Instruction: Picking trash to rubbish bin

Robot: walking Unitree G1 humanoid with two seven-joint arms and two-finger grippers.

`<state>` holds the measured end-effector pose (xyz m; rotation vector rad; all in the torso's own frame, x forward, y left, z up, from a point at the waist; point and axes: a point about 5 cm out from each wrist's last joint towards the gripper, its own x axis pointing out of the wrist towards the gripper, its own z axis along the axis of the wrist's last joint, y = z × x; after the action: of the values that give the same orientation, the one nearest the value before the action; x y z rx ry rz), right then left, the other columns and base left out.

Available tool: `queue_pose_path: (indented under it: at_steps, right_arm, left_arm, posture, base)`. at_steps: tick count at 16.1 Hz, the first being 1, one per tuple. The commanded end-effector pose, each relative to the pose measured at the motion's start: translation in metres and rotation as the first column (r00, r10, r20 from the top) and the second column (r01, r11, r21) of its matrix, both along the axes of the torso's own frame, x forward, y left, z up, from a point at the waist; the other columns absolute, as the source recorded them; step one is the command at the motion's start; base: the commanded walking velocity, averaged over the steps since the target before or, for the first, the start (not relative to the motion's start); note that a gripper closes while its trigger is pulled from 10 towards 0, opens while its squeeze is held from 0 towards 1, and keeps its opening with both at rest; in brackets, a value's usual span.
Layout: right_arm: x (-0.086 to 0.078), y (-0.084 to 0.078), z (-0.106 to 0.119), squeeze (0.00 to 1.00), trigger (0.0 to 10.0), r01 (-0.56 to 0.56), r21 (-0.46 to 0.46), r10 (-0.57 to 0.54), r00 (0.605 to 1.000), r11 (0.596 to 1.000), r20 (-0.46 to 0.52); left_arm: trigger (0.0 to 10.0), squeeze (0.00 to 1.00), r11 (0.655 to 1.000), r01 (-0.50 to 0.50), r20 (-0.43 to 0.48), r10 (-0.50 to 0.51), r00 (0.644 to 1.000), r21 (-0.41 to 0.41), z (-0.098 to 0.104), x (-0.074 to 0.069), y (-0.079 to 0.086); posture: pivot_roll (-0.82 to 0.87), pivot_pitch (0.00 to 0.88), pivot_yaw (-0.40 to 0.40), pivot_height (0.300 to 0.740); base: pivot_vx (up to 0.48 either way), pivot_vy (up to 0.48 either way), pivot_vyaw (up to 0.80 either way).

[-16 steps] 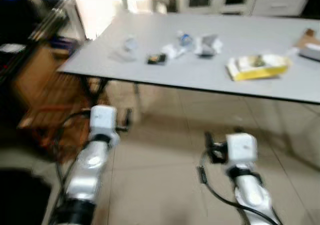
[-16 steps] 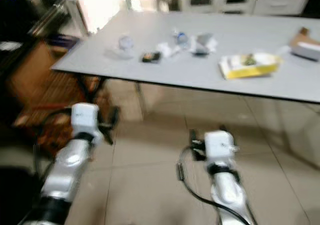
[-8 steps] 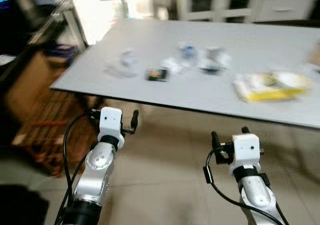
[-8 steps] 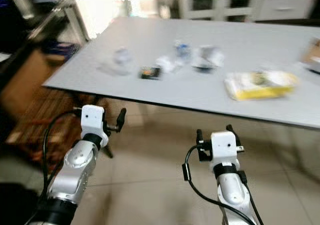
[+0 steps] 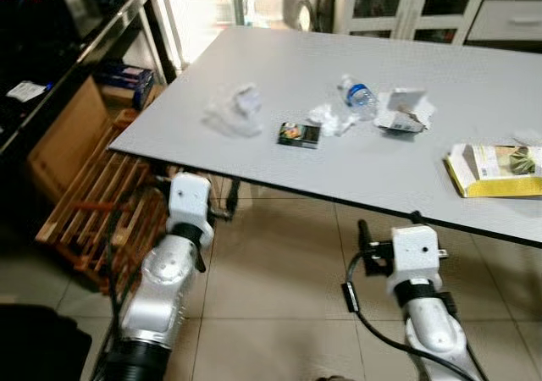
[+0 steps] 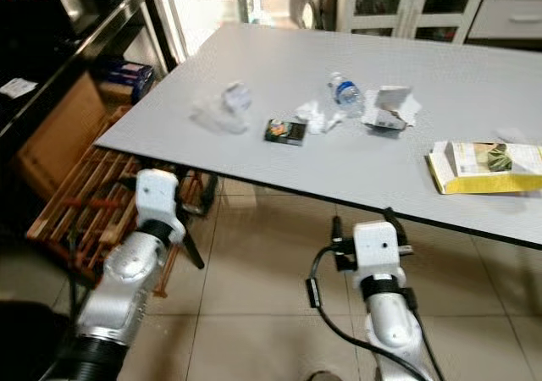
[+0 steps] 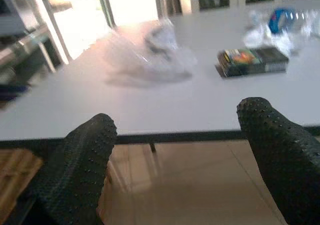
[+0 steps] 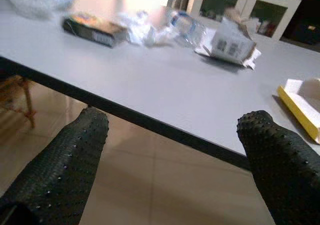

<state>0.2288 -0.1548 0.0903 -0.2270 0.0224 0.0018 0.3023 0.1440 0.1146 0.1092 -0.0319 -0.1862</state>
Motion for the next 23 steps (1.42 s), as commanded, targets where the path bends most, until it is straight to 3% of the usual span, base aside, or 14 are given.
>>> queue_pose_path:
  at_steps: [1,4,7,17,23]
  right_arm:
    - [-0.002,0.001,0.003,0.00,10.0,0.001,-0.006,-0.001,1.000,1.000,0.018]
    - [-0.005,-0.001,0.014,0.00,10.0,0.011,-0.014,-0.010,0.998,1.000,0.058]
    - [-0.006,-0.001,0.021,0.00,10.0,0.022,-0.015,-0.021,0.997,1.000,0.080]
    - [-0.004,0.002,0.019,0.00,10.0,0.018,-0.010,-0.017,0.997,1.000,0.070]
    - [-0.004,0.000,0.018,0.00,10.0,0.031,-0.007,-0.030,0.998,1.000,0.056]
  left_arm:
    - [10.0,0.00,1.000,0.021,0.012,-0.021,1.000,-0.016,0.007,0.001,-0.004]
    - [10.0,0.00,0.996,0.059,0.050,-0.056,0.997,-0.061,0.018,0.000,-0.008]
    - [10.0,0.00,0.993,0.081,0.031,-0.079,0.996,-0.090,0.022,0.000,-0.010]
    - [10.0,0.00,0.995,0.066,-0.016,-0.067,0.998,-0.074,0.015,-0.001,-0.009]
    - [10.0,0.00,0.995,0.079,-0.009,-0.079,0.997,-0.067,0.016,-0.002,-0.011]
  posture:
    - [-0.11,0.086,0.080,0.740]
    - [-0.10,0.090,0.089,0.740]
    - [-0.11,0.095,0.090,0.740]
    - [-0.11,0.097,0.082,0.740]
    - [-0.11,0.096,0.076,0.740]
  base:
    - [0.000,0.000,0.00]
    - [0.000,0.000,0.00]
    - [0.000,0.000,0.00]
    - [0.000,0.461,0.00]
    - [0.000,0.000,-0.34]
